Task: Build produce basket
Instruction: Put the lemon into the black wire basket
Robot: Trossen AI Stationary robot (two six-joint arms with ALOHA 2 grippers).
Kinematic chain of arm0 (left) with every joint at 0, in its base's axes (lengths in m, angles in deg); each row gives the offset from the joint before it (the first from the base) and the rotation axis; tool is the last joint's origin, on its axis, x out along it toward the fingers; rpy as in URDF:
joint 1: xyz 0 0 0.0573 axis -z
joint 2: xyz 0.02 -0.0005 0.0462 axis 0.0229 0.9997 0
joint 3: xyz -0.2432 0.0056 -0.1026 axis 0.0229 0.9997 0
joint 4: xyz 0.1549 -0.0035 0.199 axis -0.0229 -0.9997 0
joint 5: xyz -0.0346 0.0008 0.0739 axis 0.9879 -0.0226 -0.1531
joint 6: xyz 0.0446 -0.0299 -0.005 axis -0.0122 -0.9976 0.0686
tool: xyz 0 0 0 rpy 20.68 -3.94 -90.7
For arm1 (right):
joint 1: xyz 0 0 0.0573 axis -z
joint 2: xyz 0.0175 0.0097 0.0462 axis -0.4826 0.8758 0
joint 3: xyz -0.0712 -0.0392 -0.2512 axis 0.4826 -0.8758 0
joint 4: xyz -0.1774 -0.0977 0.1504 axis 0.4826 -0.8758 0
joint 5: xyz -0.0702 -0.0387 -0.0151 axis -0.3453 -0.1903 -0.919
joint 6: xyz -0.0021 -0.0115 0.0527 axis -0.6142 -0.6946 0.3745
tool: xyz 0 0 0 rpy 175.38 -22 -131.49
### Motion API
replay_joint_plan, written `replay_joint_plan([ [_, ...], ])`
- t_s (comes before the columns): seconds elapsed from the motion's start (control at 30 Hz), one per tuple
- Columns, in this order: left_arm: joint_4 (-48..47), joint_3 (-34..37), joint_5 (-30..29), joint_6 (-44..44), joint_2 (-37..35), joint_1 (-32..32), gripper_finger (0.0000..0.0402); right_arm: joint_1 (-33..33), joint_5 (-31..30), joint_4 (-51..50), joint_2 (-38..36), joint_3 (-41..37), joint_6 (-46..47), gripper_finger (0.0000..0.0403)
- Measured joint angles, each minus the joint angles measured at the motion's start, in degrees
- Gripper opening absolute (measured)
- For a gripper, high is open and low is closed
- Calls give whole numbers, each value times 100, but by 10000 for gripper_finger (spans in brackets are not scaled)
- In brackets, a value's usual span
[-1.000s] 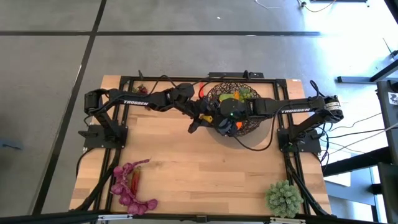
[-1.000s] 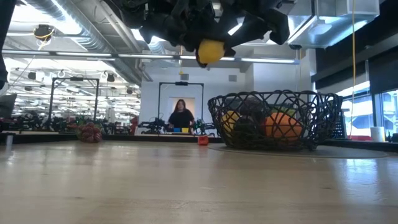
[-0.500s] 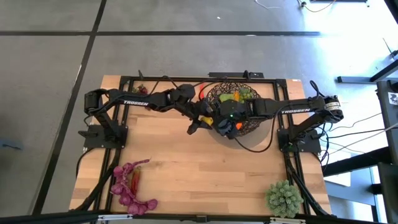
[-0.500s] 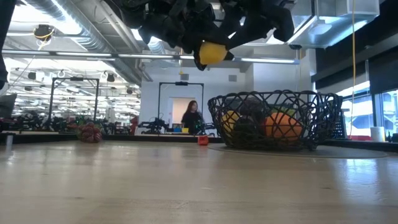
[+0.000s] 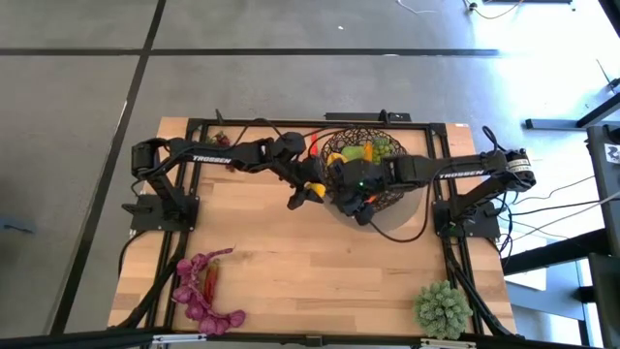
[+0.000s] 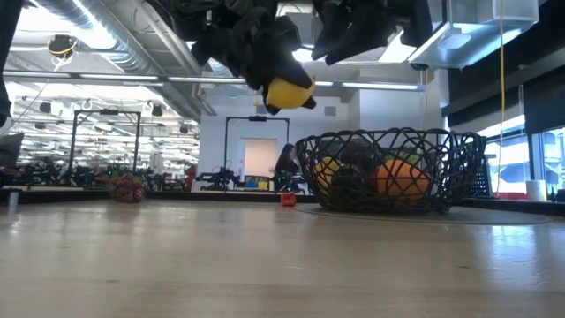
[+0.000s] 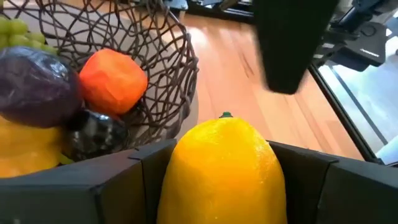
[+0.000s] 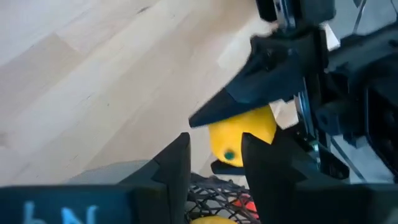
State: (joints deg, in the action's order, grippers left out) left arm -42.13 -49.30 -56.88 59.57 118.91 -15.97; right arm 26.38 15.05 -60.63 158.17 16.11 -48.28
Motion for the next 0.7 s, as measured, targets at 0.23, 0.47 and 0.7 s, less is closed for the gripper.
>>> replay_joint_plan([
  [0.23, 4, 0, 47, -1, 0, 2, 204, -5, -152, 146, 0, 0, 62, 140],
  [0.47, 11, 0, 58, -5, 0, 9, 204, 0, -576, 286, 0, 0, 310, 146],
  [0.7, 13, 0, 60, -7, 0, 9, 204, 0, -582, 322, 0, 0, 312, 188],
])
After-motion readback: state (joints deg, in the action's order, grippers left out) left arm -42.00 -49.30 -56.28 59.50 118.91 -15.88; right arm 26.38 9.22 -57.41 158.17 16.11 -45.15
